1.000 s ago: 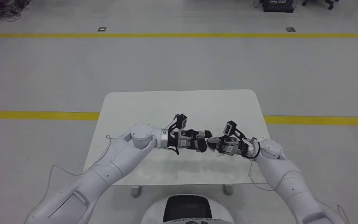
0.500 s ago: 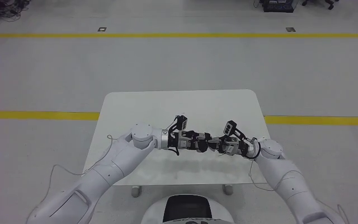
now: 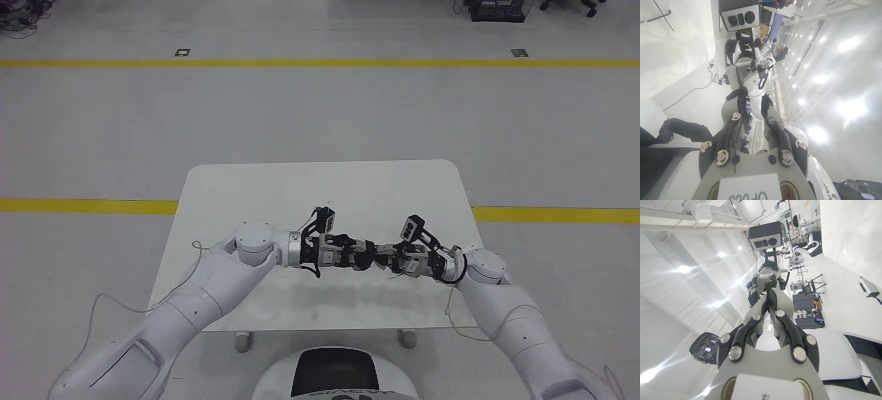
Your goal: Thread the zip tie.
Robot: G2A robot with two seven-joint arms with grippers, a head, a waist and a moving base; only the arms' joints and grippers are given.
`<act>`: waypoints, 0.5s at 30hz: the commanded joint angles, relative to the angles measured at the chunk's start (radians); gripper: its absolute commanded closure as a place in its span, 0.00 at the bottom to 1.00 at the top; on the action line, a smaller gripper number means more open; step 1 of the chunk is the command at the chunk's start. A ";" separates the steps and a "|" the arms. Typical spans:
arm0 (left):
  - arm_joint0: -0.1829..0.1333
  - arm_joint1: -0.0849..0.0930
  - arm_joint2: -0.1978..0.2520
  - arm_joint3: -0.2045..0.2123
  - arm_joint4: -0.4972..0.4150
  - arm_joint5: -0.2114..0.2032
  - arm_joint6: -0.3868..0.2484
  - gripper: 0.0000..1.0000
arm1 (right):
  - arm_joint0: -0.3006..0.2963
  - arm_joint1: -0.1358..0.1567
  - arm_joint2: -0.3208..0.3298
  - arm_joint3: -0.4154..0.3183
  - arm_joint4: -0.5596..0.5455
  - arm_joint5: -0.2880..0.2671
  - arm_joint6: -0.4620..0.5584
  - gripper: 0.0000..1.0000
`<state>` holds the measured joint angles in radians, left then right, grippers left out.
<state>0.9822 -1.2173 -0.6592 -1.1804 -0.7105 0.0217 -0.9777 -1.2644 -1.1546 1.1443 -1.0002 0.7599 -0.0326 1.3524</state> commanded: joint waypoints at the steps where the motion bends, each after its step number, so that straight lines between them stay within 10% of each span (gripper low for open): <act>1: 0.000 0.000 0.000 0.001 0.001 0.001 -0.001 0.82 | 0.000 0.001 0.001 0.000 0.001 -0.002 0.003 1.00; 15: -0.002 -0.004 0.000 0.007 0.000 0.003 -0.004 0.86 | -0.002 0.003 0.005 -0.004 0.013 -0.015 0.016 1.00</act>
<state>0.9805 -1.2214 -0.6590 -1.1743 -0.7103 0.0251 -0.9814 -1.2663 -1.1518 1.1489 -1.0043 0.7716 -0.0475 1.3681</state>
